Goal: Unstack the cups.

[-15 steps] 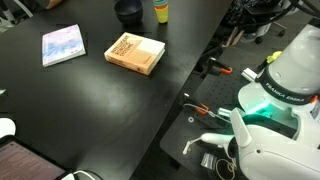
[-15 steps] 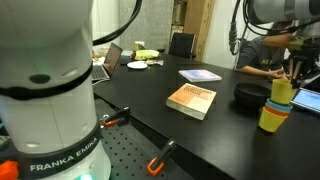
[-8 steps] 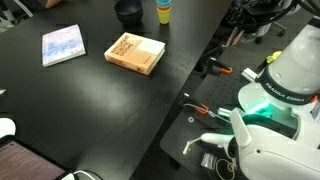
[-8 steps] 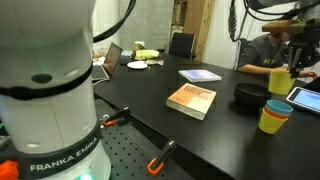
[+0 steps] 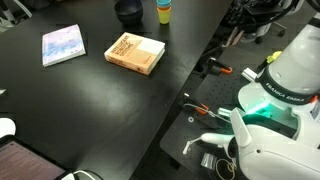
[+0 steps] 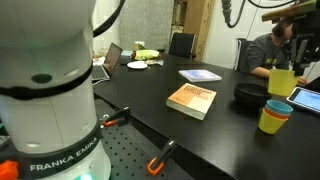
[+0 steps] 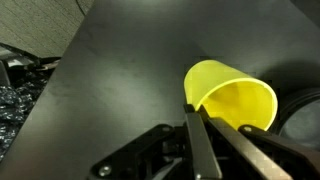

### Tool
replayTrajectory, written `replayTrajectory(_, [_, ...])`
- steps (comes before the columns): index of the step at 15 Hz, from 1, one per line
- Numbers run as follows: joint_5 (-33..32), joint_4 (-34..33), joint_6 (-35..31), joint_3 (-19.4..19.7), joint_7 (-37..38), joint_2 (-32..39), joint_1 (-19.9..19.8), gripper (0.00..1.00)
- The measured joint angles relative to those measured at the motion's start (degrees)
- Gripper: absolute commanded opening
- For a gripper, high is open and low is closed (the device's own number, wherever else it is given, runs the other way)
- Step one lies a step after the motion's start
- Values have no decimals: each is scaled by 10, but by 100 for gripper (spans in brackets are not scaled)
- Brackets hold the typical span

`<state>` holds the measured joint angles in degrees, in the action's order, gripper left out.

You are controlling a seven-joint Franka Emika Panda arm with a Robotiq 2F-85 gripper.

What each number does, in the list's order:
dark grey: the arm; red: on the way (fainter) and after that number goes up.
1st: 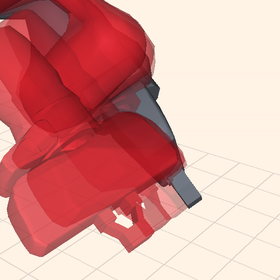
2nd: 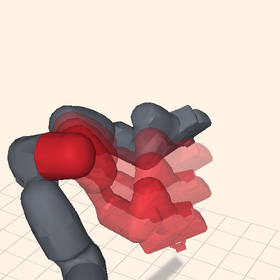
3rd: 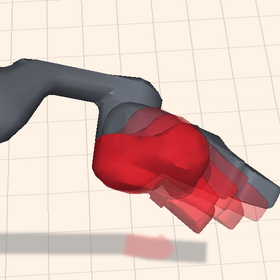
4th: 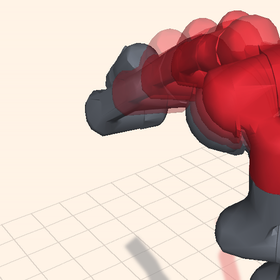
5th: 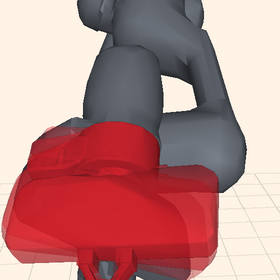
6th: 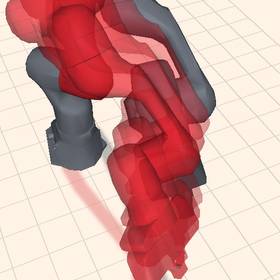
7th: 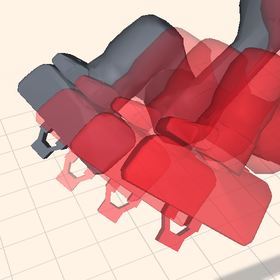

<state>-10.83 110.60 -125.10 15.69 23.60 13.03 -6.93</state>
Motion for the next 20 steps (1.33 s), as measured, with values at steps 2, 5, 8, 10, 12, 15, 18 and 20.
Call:
replayTrajectory(2, [-12,38,-3,2,7,-15,-6,1])
replayTrajectory(5, [-37,101,-44,9,42,-20,-16,1])
replayTrajectory(8, [-64,156,-104,23,90,-18,-23,1])
replayTrajectory(10, [-70,183,-155,36,128,-15,-29,1])
replayTrajectory(12, [-73,201,-202,50,164,-8,-33,1])
replayTrajectory(15, [-74,216,-266,71,206,10,-35,1])
replayTrajectory(18, [-74,216,-314,83,232,34,-35,1])
replayTrajectory(20, [-68,213,-340,86,240,49,-35,1])
